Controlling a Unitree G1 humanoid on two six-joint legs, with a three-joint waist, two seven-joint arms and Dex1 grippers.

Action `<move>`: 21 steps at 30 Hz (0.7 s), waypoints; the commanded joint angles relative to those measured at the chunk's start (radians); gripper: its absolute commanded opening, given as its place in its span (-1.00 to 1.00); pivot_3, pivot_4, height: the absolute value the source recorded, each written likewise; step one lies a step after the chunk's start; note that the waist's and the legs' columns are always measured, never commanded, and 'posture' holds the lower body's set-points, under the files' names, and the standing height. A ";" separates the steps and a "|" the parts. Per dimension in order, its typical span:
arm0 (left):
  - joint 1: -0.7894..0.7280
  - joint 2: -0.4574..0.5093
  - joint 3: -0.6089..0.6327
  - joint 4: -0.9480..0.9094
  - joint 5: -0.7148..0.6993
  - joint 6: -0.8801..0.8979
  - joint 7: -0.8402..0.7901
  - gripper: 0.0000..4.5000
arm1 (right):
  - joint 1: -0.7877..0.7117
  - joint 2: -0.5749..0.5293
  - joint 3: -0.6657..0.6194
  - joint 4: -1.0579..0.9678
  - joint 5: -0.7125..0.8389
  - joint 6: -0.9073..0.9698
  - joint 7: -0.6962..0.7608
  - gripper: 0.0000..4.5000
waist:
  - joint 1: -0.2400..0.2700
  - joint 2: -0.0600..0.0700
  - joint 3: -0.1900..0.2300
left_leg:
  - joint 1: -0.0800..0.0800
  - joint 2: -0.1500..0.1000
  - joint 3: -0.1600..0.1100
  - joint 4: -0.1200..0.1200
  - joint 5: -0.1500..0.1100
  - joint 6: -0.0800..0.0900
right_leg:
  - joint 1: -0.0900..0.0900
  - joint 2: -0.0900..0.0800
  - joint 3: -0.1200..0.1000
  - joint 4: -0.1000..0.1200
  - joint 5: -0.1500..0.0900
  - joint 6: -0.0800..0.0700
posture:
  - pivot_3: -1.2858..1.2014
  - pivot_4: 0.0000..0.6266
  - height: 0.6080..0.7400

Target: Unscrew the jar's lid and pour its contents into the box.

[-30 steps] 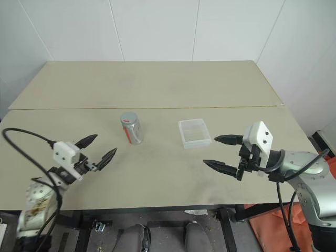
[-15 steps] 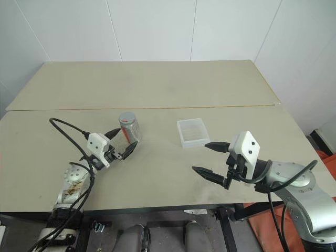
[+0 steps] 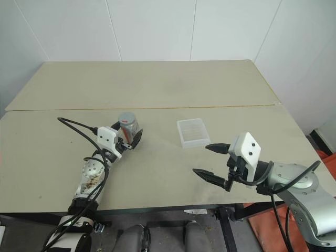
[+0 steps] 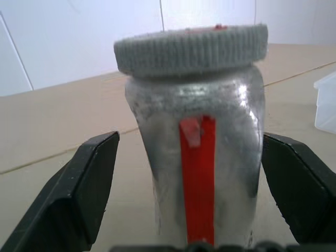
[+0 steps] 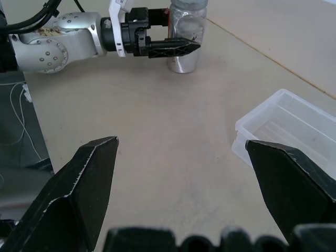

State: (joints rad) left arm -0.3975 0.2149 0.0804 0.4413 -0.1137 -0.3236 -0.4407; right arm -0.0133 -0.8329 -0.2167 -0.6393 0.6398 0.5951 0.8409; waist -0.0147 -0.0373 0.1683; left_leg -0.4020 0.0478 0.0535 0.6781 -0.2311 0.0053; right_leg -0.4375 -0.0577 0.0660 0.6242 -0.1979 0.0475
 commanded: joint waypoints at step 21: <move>0.009 0.007 -0.028 -0.220 -0.153 0.193 -0.141 -0.14 | -0.185 0.176 0.096 -0.023 -0.002 0.040 -0.193 1.00 | -0.004 0.000 0.000 | 0.000 0.000 -0.001 0.000 0.000 0.000 | 0.000 0.000 0.000 0.000 0.000 0.000 | 0.03 -0.52 1.00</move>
State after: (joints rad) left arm -0.3854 0.2191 0.0679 0.3136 -0.2100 -0.1652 -0.5311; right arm -0.1670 -0.6767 -0.1399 -0.6378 0.6142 0.6222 0.6942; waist -0.0190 -0.0374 0.1683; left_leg -0.4027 0.0479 0.0530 0.6782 -0.2311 0.0052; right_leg -0.4382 -0.0572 0.0660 0.6243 -0.1976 0.0477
